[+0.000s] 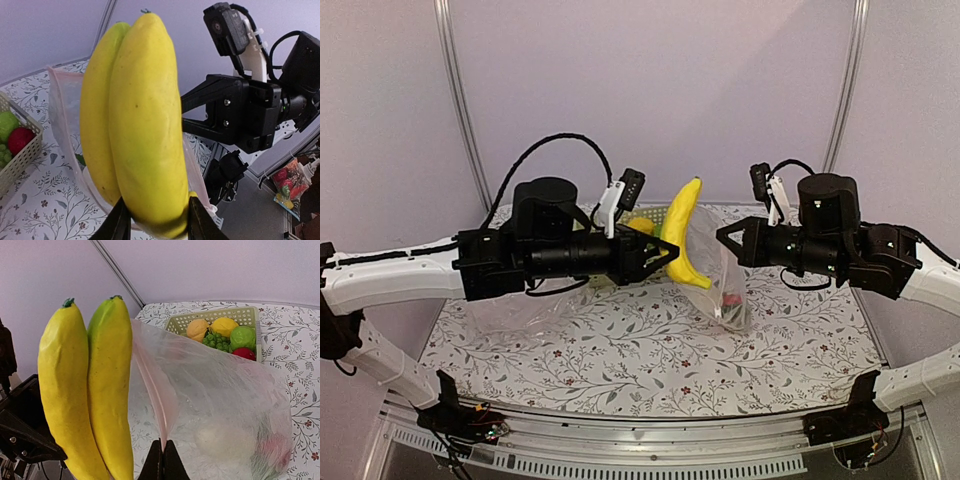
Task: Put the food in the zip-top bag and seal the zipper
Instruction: Place the fake fruit in the zipper food storage bag.
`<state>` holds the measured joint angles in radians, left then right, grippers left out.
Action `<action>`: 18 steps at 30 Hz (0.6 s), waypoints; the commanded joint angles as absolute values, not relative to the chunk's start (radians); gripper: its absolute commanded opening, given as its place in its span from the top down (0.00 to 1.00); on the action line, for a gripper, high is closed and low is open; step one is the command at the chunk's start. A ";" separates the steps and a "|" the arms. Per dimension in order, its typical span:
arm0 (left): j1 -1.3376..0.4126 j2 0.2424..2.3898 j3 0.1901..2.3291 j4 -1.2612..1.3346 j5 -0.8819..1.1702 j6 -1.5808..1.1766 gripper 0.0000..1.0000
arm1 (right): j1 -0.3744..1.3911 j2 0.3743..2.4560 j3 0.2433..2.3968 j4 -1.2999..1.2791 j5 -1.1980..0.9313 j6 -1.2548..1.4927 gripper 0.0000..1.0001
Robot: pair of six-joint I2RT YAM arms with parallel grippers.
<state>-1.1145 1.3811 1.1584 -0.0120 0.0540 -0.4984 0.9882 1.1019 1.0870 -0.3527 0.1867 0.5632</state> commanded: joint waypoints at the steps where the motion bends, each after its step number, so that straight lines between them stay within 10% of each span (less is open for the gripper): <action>1: -1.127 1.377 1.143 -0.059 0.021 -0.515 0.72 | 0.993 1.079 1.106 -0.361 0.218 0.559 1.00; 18: -1.127 1.398 1.170 -0.161 0.052 -0.498 0.72 | 0.991 1.101 1.104 -0.359 0.256 0.574 1.00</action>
<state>-1.1149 1.3811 1.1332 -0.0975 0.0345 -0.5133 0.9882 1.0988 1.0870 -0.3592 0.2211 0.5648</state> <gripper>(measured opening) 0.340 0.006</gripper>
